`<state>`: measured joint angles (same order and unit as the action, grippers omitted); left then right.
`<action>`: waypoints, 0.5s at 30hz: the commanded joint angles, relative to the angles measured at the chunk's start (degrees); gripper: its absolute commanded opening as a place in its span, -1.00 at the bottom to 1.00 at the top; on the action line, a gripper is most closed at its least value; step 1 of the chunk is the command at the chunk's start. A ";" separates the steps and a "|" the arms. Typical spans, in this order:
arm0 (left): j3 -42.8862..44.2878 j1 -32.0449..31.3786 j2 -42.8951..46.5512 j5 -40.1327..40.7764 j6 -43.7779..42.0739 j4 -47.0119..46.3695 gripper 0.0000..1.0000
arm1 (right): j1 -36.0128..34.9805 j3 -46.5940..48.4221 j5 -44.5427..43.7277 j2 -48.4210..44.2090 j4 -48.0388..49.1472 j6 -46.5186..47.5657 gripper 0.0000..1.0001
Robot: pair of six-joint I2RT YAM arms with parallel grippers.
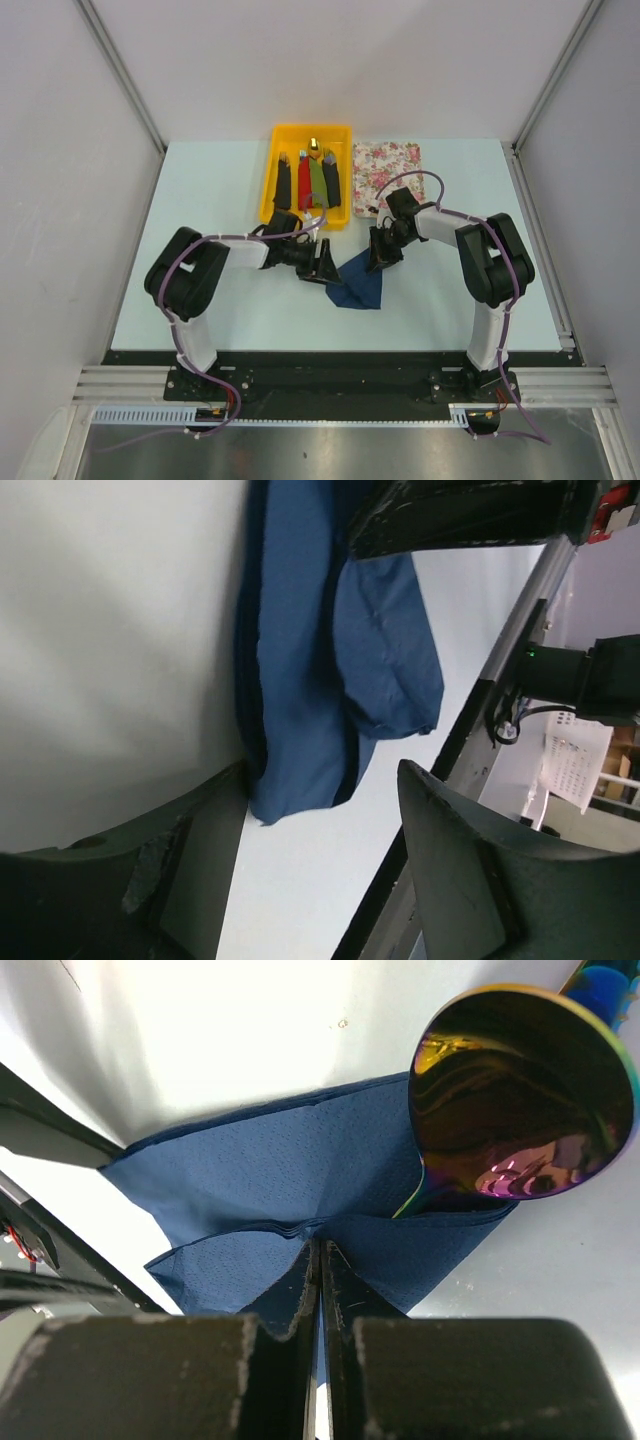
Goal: Place the utensils on the paper napkin and roll it up
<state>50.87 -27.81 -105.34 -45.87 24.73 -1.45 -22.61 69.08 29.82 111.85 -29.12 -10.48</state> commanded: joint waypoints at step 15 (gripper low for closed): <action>2.13 -4.36 -6.37 -1.33 6.38 -11.38 0.24 | -2.26 -0.97 -9.08 5.83 3.55 1.43 -0.92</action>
<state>52.73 -32.10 -110.34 -48.16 30.65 -12.16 -22.65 69.45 29.69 112.05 -29.54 -10.55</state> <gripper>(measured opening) 0.640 0.042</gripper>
